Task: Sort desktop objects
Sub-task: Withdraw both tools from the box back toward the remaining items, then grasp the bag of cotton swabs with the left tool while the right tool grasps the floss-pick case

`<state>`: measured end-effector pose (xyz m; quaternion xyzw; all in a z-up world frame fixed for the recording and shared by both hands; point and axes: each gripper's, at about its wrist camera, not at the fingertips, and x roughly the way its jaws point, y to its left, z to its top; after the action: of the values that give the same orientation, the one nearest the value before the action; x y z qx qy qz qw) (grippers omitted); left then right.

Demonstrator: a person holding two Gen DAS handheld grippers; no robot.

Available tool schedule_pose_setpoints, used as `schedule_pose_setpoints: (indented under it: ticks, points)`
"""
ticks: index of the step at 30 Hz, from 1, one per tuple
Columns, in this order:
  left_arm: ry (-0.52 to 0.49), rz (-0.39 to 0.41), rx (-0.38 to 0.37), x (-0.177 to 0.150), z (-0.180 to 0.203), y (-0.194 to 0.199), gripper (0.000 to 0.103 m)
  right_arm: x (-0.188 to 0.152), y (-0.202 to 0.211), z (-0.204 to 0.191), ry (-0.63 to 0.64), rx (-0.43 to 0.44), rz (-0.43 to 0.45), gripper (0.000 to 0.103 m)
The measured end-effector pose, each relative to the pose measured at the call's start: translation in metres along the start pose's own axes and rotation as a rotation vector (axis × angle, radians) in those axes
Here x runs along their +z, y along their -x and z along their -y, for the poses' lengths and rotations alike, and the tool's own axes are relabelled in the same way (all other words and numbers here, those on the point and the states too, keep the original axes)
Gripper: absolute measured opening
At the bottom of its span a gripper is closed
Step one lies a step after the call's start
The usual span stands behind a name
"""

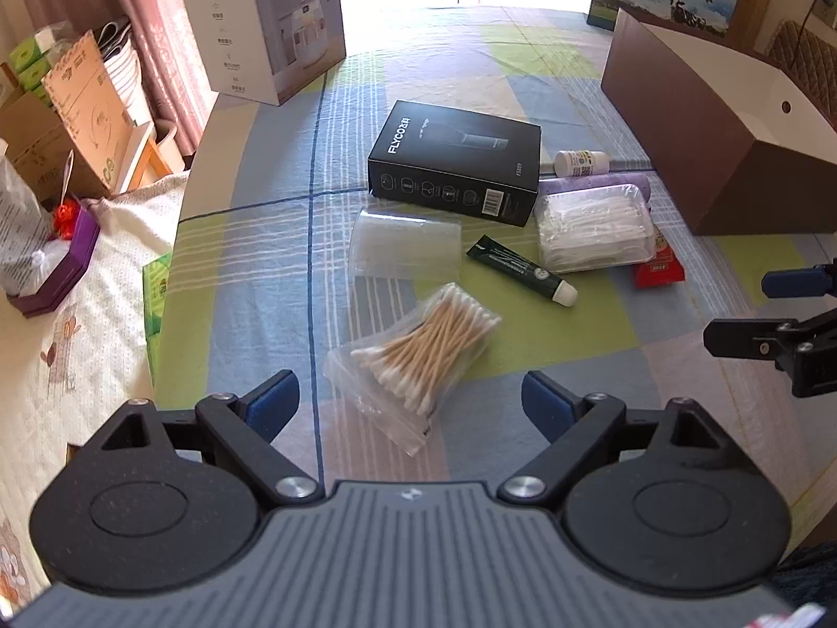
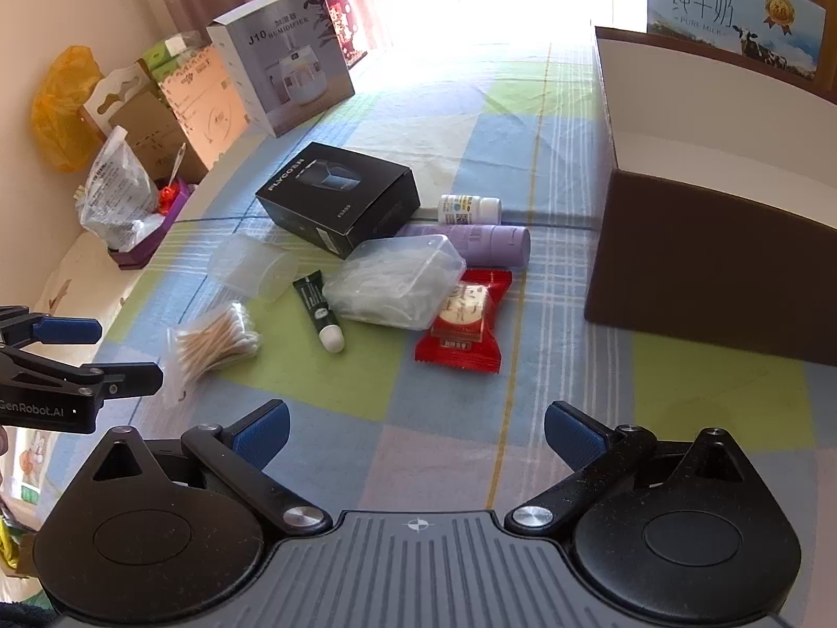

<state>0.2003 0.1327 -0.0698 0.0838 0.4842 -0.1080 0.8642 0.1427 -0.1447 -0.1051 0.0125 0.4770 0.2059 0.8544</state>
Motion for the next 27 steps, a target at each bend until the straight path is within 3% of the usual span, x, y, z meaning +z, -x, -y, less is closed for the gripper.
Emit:
schedule_pose_setpoints:
  ticks: [14, 17, 19, 22, 27]
  points:
    - [-0.142, -0.016, -0.032, 0.01, 0.002, -0.059, 0.076, 0.018, -0.022, -0.003, 0.057, -0.025, 0.043, 0.101]
    - [-0.145, -0.024, -0.044, 0.011, 0.002, -0.064, 0.064, 0.025, -0.028, -0.005, 0.087, -0.022, 0.05, 0.101]
    - [-0.134, -0.037, -0.051, 0.01, 0.0, -0.068, 0.045, 0.03, -0.032, -0.008, 0.112, -0.021, 0.054, 0.101]
    - [-0.101, -0.045, -0.055, 0.007, -0.006, -0.067, 0.031, 0.037, -0.038, -0.01, 0.163, -0.015, 0.064, 0.101]
    - [0.009, -0.074, -0.033, 0.002, -0.025, -0.063, 0.029, 0.047, -0.053, -0.017, 0.269, -0.017, 0.065, 0.101]
